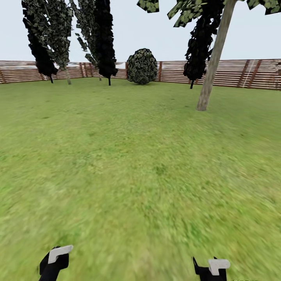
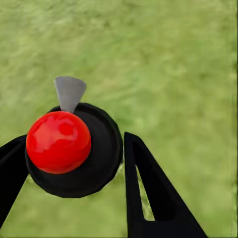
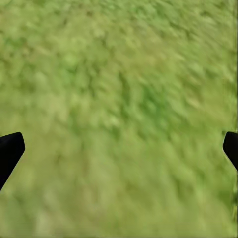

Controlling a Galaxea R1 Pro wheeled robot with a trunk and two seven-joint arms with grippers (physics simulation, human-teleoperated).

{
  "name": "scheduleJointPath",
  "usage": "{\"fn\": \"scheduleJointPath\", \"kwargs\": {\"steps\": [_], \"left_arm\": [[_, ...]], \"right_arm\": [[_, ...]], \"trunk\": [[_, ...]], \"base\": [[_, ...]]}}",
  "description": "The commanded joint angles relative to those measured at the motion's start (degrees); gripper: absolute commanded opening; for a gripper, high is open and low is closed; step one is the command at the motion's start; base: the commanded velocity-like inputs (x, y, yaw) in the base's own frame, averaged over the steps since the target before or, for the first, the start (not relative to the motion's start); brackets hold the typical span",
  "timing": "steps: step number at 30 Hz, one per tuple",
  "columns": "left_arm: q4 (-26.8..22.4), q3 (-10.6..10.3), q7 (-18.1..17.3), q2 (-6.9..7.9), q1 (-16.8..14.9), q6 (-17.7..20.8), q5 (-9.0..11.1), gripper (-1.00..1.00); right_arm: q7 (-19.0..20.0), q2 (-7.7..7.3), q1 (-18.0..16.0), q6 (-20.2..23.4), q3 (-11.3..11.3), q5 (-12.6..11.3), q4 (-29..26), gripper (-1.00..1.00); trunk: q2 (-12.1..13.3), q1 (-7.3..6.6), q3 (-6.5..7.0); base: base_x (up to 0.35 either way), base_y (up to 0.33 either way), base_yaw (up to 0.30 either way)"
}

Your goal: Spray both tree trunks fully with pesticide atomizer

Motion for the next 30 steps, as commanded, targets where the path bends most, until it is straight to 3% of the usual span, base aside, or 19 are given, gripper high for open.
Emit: {"fn": "scheduleJointPath", "kwargs": {"steps": [1,30], "left_arm": [[0.0,0.0,0.0,0.00,0.0,0.0,0.0,-1.00],[0.0,0.0,0.0,0.09,0.0,0.0,0.0,-1.00]], "right_arm": [[0.0,0.00,0.0,0.0,0.0,0.0,0.0,1.00],[0.0,0.00,0.0,0.0,0.1,0.1,0.1,1.00]], "trunk": [[0.0,0.00,-0.02],[0.0,0.00,-0.66]], "base": [[0.205,-0.219,-0.300],[0.205,-0.219,-0.300]]}}
